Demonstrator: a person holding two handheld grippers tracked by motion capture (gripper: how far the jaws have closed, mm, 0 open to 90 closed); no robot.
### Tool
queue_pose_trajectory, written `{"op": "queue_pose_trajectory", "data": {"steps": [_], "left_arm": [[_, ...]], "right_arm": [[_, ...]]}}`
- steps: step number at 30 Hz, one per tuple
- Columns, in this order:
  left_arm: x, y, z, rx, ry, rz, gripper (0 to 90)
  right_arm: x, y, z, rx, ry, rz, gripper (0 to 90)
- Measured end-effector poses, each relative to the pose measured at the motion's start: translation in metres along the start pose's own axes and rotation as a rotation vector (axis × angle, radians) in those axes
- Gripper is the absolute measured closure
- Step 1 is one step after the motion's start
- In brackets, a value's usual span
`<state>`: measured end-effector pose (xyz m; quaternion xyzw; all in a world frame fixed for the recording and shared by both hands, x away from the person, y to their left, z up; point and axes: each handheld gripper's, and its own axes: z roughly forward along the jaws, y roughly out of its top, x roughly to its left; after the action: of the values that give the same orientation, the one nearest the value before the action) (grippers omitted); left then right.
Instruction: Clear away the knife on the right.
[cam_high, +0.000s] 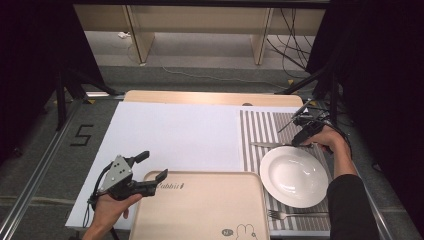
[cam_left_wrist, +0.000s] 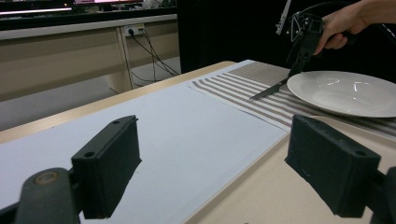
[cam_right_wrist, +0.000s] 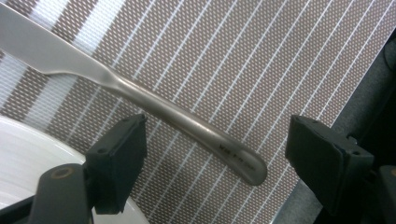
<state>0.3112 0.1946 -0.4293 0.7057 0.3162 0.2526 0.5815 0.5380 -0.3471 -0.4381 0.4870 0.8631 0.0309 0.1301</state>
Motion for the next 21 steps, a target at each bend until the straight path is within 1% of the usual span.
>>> {"op": "queue_pose_trajectory", "data": {"steps": [4,5,6,7,8,9,10,12,13,14,16,18,21], "left_arm": [[0.0,0.0,0.0,0.0,-0.002,0.0,16.6],[0.0,0.0,0.0,0.0,-0.002,0.0,16.6],[0.0,0.0,0.0,0.001,-0.002,0.0,16.6],[0.0,0.0,0.0,0.001,-0.001,0.0,16.6],[0.0,0.0,0.0,0.001,0.0,0.001,16.6],[0.0,0.0,0.0,0.001,0.0,-0.002,16.6],[0.0,0.0,0.0,0.0,0.0,0.0,16.6],[0.0,0.0,0.0,0.0,0.001,-0.001,16.6],[0.0,0.0,0.0,0.0,0.0,-0.002,16.6],[0.0,0.0,0.0,0.0,-0.001,-0.001,16.6],[0.0,0.0,0.0,0.0,-0.001,-0.001,16.6],[0.0,0.0,0.0,0.0,0.0,0.0,16.6],[0.0,0.0,0.0,0.0,0.001,0.0,16.6]], "right_arm": [[-0.001,-0.001,0.001,0.017,0.005,0.0,21.9],[0.0,-0.001,0.002,0.029,0.007,0.014,21.9],[0.0,-0.001,0.002,0.029,0.007,0.014,21.9],[-0.001,-0.002,0.003,0.036,-0.002,-0.007,22.1],[-0.001,-0.002,0.003,0.036,-0.002,-0.007,22.1],[-0.001,-0.002,0.003,0.049,0.002,0.0,22.2],[-0.001,-0.002,0.004,0.039,-0.002,0.005,22.2],[0.0,-0.002,0.005,0.047,0.002,0.008,22.2],[-0.001,-0.001,0.006,0.046,-0.007,-0.004,22.3],[-0.001,-0.001,0.006,0.046,-0.007,-0.004,22.3],[-0.001,0.0,0.007,0.057,-0.01,-0.02,23.2],[0.0,0.001,0.008,0.067,-0.017,-0.027,23.6],[0.001,0.002,0.01,0.072,-0.024,-0.016,24.2]]}}
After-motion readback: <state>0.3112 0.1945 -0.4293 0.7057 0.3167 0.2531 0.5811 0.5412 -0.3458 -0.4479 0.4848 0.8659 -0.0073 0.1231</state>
